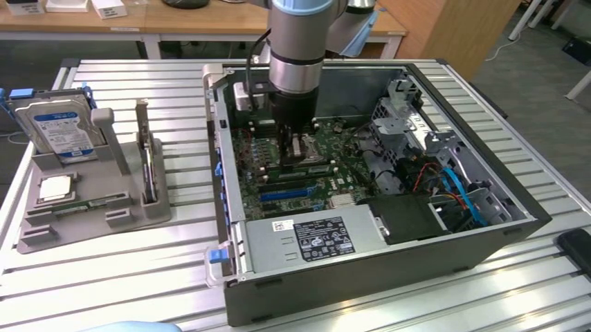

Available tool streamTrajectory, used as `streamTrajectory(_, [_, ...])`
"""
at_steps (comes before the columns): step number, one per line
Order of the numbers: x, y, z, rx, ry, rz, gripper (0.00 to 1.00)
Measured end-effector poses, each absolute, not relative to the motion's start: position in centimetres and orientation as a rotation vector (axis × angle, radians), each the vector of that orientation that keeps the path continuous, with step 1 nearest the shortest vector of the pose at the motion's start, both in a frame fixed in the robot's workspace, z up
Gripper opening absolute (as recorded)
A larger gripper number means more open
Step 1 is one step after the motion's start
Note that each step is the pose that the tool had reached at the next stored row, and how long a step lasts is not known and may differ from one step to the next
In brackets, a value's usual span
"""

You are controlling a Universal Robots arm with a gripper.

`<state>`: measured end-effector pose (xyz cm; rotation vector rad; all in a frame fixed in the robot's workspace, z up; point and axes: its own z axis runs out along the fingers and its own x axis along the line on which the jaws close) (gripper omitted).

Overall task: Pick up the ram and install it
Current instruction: 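Press down the ram until it locks into place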

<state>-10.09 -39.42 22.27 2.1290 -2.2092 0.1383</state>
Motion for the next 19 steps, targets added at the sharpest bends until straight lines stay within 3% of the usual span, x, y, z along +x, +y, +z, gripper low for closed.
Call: streamTrajectory(19, [-9.0,-39.4,23.6,2.121,-2.198,0.108,0.10])
